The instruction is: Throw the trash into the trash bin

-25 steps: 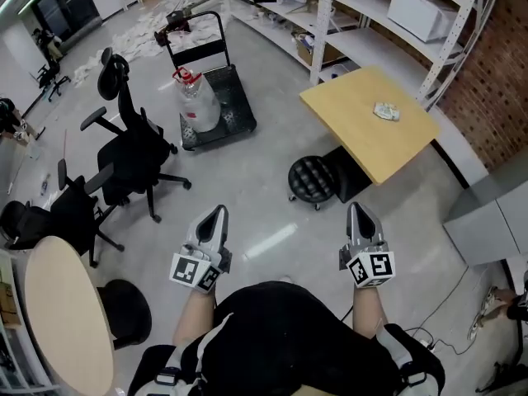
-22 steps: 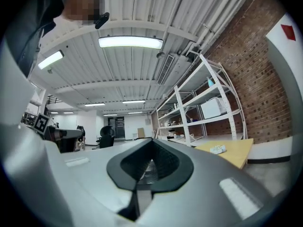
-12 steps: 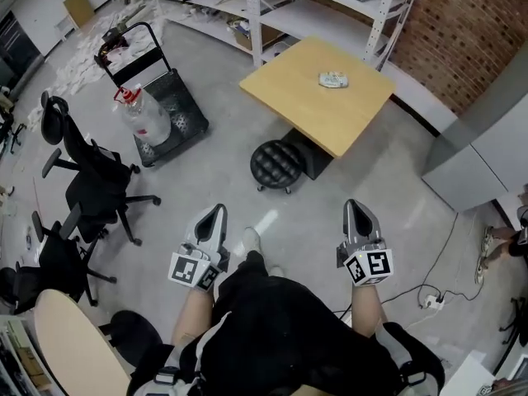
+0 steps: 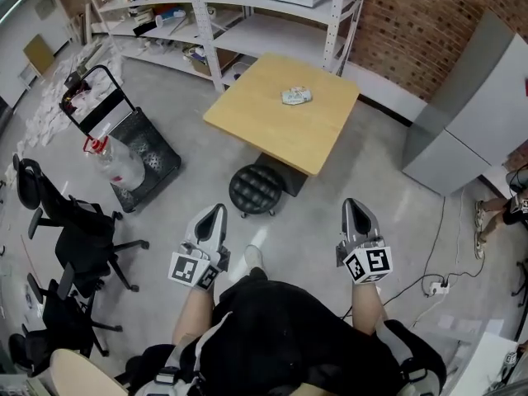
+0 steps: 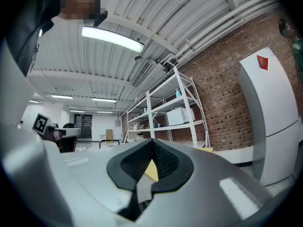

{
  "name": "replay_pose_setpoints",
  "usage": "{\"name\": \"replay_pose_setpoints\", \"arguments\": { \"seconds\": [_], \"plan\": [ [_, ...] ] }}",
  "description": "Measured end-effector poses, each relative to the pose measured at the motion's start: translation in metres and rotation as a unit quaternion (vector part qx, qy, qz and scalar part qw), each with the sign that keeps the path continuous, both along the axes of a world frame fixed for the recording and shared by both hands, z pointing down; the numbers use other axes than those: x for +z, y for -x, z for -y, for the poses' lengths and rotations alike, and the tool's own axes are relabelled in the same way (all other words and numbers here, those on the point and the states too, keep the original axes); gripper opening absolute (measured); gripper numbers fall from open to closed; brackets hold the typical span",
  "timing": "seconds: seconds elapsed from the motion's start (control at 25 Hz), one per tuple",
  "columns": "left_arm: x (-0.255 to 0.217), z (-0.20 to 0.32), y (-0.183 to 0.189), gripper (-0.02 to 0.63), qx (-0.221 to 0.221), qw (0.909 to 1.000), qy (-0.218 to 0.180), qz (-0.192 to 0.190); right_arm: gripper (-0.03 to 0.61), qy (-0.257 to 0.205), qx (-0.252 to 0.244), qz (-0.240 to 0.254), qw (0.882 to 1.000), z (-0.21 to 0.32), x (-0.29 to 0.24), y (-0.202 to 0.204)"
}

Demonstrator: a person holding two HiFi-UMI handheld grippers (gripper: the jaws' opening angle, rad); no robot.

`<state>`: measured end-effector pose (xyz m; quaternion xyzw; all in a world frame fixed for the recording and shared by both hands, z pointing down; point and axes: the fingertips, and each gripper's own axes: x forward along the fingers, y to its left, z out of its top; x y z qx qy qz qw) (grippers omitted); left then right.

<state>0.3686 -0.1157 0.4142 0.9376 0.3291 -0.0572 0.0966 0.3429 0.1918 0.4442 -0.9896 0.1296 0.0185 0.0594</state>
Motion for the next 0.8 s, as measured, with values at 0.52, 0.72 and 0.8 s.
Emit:
{"name": "replay_pose_setpoints", "arguments": {
  "seconds": [0.52, 0.72, 0.8],
  "plan": [
    [-0.01, -0.015, -0.119, 0.0, 0.067, 0.9978, -0.007, 0.002, 0.005, 0.017, 0.022, -0.007, 1.0, 0.024, -0.014, -0.097],
    [0.002, -0.008, -0.161, 0.0, 0.082, 0.9965, -0.005, 0.014, 0.005, 0.018, 0.049, 0.009, 0.999, 0.023, -0.005, -0.133],
    [0.006, -0.003, -0.177, 0.0, 0.085, 0.9962, -0.004, 0.017, 0.005, 0.019, 0.056, 0.014, 0.998, 0.025, -0.003, -0.144]
  ]
}}
